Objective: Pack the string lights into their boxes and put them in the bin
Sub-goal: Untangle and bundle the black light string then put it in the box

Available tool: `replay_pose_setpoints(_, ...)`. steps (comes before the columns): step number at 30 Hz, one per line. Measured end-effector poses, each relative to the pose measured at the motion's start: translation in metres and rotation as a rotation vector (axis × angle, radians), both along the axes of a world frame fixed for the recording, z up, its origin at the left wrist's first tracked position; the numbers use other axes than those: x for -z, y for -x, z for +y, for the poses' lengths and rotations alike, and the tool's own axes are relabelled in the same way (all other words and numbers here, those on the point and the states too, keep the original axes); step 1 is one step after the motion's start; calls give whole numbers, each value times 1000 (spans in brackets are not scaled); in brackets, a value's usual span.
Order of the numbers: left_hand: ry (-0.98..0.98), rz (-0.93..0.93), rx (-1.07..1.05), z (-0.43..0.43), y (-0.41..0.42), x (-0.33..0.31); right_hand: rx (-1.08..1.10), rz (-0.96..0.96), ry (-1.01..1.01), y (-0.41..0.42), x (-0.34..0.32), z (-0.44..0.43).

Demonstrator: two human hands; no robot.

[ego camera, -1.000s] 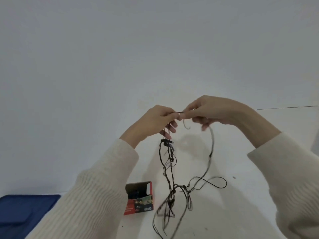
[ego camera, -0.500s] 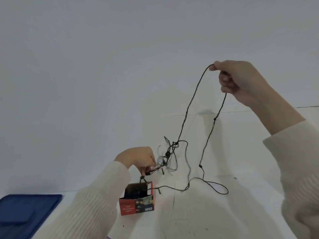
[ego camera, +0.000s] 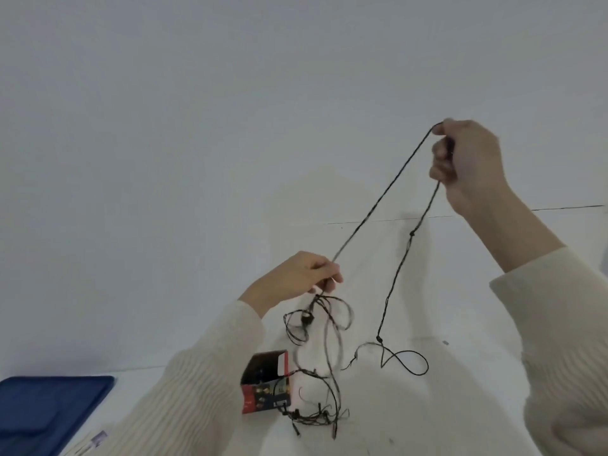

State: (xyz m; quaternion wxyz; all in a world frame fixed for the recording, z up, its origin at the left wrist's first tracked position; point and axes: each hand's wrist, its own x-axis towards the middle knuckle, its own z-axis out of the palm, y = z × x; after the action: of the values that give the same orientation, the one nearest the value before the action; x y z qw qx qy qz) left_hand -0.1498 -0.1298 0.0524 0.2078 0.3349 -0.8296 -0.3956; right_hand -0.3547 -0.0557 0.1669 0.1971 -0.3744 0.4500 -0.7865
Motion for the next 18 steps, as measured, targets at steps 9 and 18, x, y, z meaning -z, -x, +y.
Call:
replay_pose_setpoints(9,382,83,-12,21,10,-75,-610,896,-643,-28,29,6)
replay_pose_setpoints(18,25,-73,28,-3,-34,-22,-441,75,-137,6,12,3)
